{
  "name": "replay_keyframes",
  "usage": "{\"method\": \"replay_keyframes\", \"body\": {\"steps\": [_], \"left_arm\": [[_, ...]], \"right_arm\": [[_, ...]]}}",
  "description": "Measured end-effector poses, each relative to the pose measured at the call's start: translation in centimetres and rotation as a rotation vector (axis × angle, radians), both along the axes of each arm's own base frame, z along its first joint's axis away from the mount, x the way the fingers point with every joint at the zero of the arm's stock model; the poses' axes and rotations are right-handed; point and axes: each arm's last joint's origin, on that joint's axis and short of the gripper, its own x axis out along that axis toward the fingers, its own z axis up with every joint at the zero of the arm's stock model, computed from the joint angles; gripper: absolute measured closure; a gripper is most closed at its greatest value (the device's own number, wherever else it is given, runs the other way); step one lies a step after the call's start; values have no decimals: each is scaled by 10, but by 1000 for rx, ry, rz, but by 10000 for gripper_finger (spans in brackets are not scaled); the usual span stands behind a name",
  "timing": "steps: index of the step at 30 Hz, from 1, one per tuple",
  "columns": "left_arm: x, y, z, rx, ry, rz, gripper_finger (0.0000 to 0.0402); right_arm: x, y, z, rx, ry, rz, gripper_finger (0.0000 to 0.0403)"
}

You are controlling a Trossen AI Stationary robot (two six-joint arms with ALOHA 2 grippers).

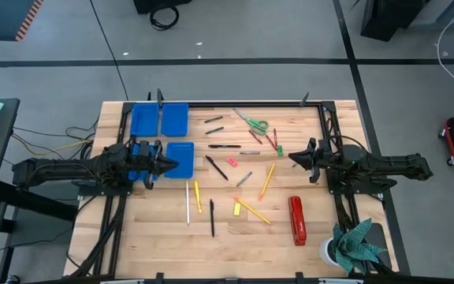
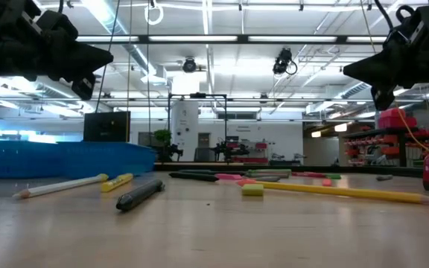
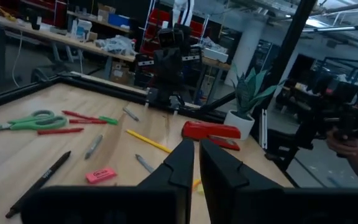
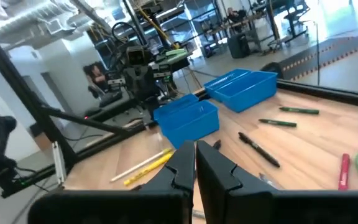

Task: Sort crayons/erasers/pens/pencils in bins
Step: Put the middle black pen into the bottom right blue bin

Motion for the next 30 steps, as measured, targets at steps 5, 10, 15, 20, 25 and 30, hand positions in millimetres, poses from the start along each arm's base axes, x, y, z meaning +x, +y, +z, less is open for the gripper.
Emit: {"method": "replay_keyframes", "body": {"steps": [5,10,15,20,25,30], "left_arm": [[0,1,2,32,-23,23,375],[4,3,20,91,42,93,368],[17,7,48,215,314,116,361],[49,7,84,345,343,69,361],[88,-1,99,727,467,-84,361],[132,1,106,765,682,-59,355]], "right_arm": [[0,-2,3,-62,-22,-63,379],[-1,-2,5,-142,-23,-83,379],[0,-2,2,-142,9,-80,379],[1,-2,0,-153,44,-70,379],[2,-2,-2,-168,66,-67,379],[3,-2,-3,-172,80,-64,379]]}}
